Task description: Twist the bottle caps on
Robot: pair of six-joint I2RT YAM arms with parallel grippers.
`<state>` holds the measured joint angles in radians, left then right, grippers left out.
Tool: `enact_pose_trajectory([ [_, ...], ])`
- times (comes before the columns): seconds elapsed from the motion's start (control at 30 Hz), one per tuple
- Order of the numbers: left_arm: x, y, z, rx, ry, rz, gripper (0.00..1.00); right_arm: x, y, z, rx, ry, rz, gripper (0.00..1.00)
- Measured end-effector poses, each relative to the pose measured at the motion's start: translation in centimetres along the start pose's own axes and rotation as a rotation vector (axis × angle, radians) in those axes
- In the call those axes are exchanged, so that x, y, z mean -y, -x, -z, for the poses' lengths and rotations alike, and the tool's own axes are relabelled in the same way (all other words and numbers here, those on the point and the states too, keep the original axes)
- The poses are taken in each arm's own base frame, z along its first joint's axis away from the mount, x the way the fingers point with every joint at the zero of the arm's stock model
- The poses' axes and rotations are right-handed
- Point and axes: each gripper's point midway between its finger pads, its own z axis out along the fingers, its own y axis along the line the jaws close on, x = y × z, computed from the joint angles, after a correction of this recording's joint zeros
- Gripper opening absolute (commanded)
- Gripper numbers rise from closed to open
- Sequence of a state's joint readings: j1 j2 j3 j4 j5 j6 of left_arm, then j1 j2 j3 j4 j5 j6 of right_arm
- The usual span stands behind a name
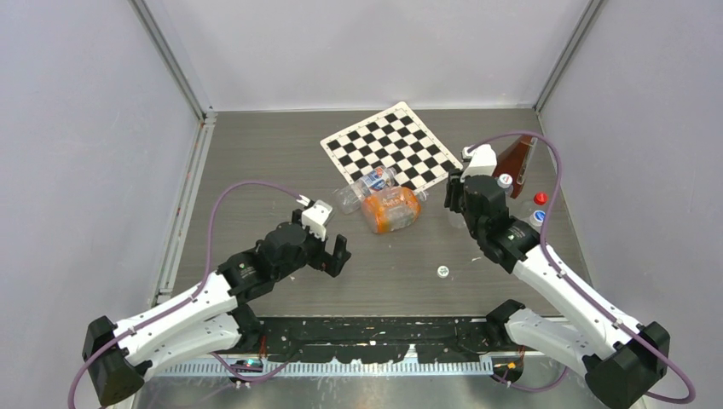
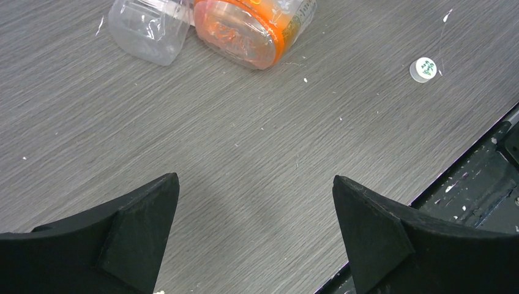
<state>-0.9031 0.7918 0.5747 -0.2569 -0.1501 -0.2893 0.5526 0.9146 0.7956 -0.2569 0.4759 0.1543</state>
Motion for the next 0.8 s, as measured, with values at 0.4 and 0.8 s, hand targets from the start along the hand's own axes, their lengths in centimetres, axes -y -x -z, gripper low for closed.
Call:
enact_pose_trajectory([
  [0.4,-0.1,-0.9,-0.5,-0.039,0.01,-0.005,1.0,2.8,-1.8,-1.8,0.018,-0.126,-0.133,0.12],
  [0.8,-1.1,-1.6,-0.6,-0.081,0.075,0.008,1.0,4.5,-2.1,-1.0,0.019,-0.195,-0.229,0.51],
])
